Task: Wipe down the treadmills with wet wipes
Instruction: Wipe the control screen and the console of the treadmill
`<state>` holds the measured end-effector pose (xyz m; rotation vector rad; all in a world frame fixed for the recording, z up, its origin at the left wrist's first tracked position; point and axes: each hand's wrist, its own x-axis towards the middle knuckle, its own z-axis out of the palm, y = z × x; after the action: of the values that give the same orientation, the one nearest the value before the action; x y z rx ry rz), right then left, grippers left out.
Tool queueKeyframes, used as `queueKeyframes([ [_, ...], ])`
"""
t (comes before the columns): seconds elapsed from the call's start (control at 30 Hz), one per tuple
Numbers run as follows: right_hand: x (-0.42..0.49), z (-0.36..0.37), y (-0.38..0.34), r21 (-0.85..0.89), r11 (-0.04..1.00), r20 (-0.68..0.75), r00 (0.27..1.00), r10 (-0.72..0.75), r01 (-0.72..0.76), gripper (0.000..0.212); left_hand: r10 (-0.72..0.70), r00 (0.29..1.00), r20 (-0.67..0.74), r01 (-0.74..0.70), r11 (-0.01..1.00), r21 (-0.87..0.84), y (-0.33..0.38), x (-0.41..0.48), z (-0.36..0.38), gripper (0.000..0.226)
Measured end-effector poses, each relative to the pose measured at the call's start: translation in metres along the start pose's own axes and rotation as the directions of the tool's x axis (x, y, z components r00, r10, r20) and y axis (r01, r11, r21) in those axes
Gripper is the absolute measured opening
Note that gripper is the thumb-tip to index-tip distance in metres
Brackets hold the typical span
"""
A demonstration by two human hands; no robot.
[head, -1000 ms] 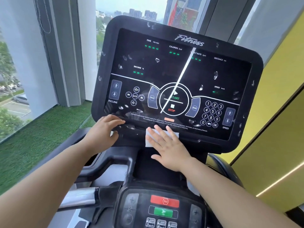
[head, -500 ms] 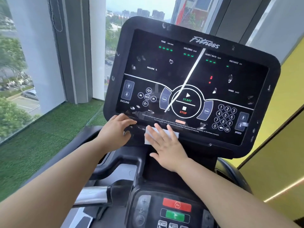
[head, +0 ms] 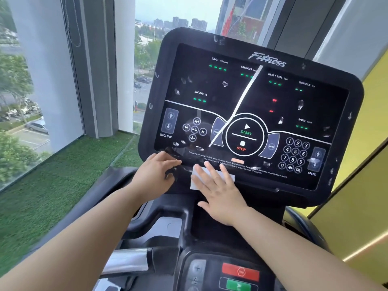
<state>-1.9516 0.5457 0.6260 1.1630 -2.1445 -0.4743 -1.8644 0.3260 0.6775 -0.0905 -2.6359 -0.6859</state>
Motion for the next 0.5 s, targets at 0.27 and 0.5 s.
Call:
queueKeyframes([
  [0.27, -0.004, -0.004, 0.008, -0.044, 0.997, 0.001, 0.998, -0.057, 0.057, 0.069, 0.022, 0.999, 0.031, -0.023, 0.999, 0.037, 0.001, 0.0, -0.003, 0.044],
  [0.5, -0.005, -0.001, 0.004, -0.066, 0.997, 0.04, 0.998, -0.046, 0.049, 0.072, 0.083, 0.996, 0.028, -0.083, 0.996, 0.013, -0.008, 0.0, -0.002, 0.044],
])
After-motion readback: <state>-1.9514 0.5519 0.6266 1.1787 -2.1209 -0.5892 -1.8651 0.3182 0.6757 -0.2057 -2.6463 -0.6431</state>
